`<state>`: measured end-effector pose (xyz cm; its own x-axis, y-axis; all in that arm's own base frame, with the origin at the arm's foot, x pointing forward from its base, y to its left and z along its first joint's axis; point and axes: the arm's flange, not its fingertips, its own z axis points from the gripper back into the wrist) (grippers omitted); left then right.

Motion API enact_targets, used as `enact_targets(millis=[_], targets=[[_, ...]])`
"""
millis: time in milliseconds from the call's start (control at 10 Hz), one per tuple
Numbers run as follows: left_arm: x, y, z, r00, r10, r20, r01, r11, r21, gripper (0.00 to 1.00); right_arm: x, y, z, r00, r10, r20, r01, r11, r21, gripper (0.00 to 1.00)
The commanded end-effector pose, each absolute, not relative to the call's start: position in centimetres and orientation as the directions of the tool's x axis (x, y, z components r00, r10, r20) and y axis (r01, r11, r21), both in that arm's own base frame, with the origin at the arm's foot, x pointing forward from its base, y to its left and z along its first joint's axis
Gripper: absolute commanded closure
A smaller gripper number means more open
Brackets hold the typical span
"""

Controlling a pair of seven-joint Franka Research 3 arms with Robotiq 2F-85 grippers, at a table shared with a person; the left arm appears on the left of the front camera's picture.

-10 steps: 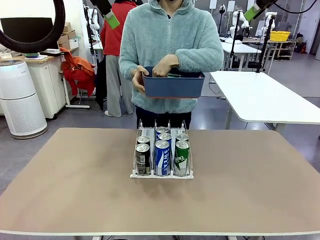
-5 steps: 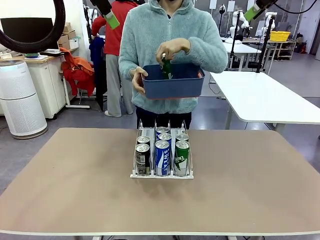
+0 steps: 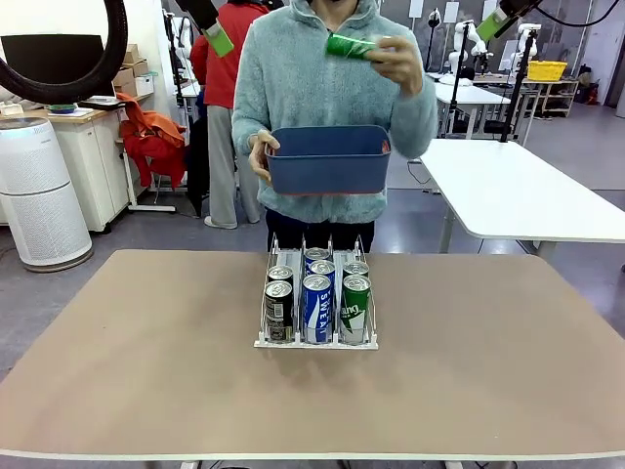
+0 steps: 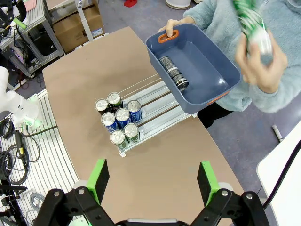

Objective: Fill the beverage cans into the dispenser.
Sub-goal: Pick up the Sprite handed by the human.

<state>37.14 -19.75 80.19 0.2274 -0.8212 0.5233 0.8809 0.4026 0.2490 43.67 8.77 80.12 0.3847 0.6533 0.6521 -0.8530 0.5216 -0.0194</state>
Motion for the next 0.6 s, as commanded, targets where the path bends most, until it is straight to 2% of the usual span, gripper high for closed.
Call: enact_targets(millis=[0, 500], targets=[[37.12, -19.44, 79.98, 0.231, -0.828, 0.511, 0.881, 0.400, 0.250, 0.00, 43.58, 8.89, 80.10, 0.391, 0.650, 0.651, -0.851, 0.525, -0.013, 0.00], [37.12, -19.44, 79.98, 0.231, -0.828, 0.511, 0.881, 0.400, 0.250, 0.00, 43.58, 8.89, 80.10, 0.391, 0.650, 0.651, -0.851, 0.525, -0.013, 0.00]])
